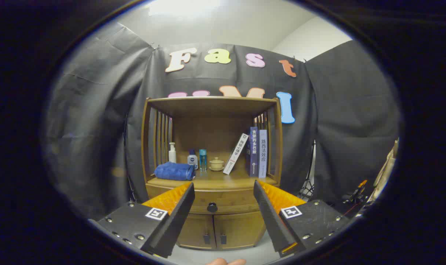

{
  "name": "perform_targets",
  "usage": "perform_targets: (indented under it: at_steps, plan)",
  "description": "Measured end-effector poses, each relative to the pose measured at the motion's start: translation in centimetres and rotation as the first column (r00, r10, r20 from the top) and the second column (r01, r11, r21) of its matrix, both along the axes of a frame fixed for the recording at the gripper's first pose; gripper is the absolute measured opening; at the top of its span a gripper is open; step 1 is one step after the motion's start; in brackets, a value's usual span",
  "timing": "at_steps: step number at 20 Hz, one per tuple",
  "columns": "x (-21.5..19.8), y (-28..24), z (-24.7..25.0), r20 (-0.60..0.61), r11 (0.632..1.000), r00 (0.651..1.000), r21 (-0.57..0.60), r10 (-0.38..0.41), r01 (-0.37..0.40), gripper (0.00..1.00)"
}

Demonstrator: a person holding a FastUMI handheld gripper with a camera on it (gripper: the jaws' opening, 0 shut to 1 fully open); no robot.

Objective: Pull open the drawer, take out the items inside it, and place them on the countertop above the cabinet.

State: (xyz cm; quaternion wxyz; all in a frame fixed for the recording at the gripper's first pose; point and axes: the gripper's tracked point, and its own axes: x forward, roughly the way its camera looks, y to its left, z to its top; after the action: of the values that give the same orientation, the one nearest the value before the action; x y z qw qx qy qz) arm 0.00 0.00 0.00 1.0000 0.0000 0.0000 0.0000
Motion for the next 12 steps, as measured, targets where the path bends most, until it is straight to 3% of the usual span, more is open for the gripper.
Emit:
perform_targets:
  at_steps: [12]
  plan:
    - [-0.34, -0.64, 0.39, 0.012, 1.000, 1.000, 0.012, -0.020, 0.020, 0.96]
